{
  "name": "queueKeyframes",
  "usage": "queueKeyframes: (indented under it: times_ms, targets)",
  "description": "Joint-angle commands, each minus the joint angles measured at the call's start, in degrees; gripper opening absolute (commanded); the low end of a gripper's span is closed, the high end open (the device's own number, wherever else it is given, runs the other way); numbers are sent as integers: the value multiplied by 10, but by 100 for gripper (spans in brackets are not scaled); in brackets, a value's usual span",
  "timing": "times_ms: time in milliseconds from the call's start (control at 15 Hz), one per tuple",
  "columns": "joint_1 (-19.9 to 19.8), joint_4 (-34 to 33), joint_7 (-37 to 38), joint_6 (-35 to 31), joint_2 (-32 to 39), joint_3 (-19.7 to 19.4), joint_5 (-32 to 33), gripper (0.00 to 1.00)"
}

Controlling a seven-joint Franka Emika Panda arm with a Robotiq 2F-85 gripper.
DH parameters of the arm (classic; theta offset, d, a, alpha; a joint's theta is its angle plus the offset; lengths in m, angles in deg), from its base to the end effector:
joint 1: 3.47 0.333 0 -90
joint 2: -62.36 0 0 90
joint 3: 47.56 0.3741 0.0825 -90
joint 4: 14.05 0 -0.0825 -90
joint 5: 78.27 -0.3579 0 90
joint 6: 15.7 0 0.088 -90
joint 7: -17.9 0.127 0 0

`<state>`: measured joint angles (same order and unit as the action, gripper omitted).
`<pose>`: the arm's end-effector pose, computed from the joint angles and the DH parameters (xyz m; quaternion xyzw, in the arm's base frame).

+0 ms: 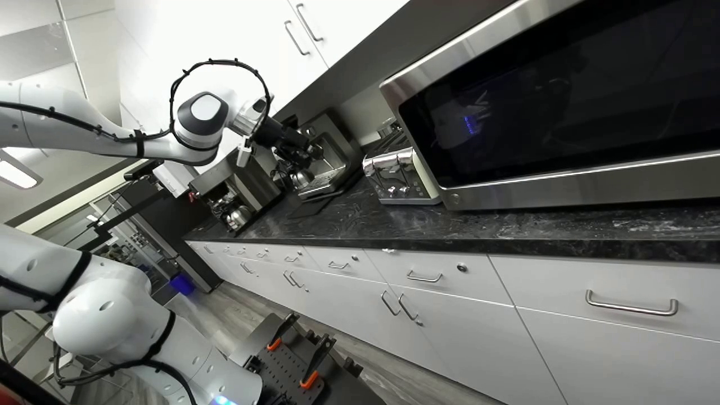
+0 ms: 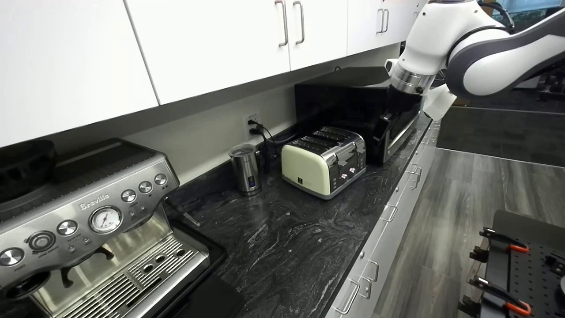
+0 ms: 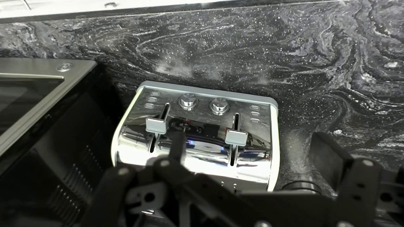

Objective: Push the left lever on the toaster downwards

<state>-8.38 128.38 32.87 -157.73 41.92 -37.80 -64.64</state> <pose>0.4193 0.0391 0.5016 0.9788 -0.0069 0.1852 0.0872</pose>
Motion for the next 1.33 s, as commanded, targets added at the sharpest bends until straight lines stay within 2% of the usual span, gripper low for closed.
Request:
queueKeyframes:
  times_ms: [0, 67, 133, 200, 467, 800, 867, 1267]
  targets:
    - [8, -2, 2, 2, 1, -8, 4, 100]
    - [1, -8, 14, 0, 9, -7, 12, 100]
    - [6, -19, 10, -9, 22, -11, -1, 75]
    - [1, -40, 24, 5, 39, -6, 6, 74]
    - [16, -124, 6, 56, 108, -17, -29, 42]
    - [26, -229, 17, 117, 205, -26, -14, 5]
    - [30, -239, 18, 121, 220, -30, -14, 0]
    - [48, -276, -3, 90, 300, -61, -37, 0]
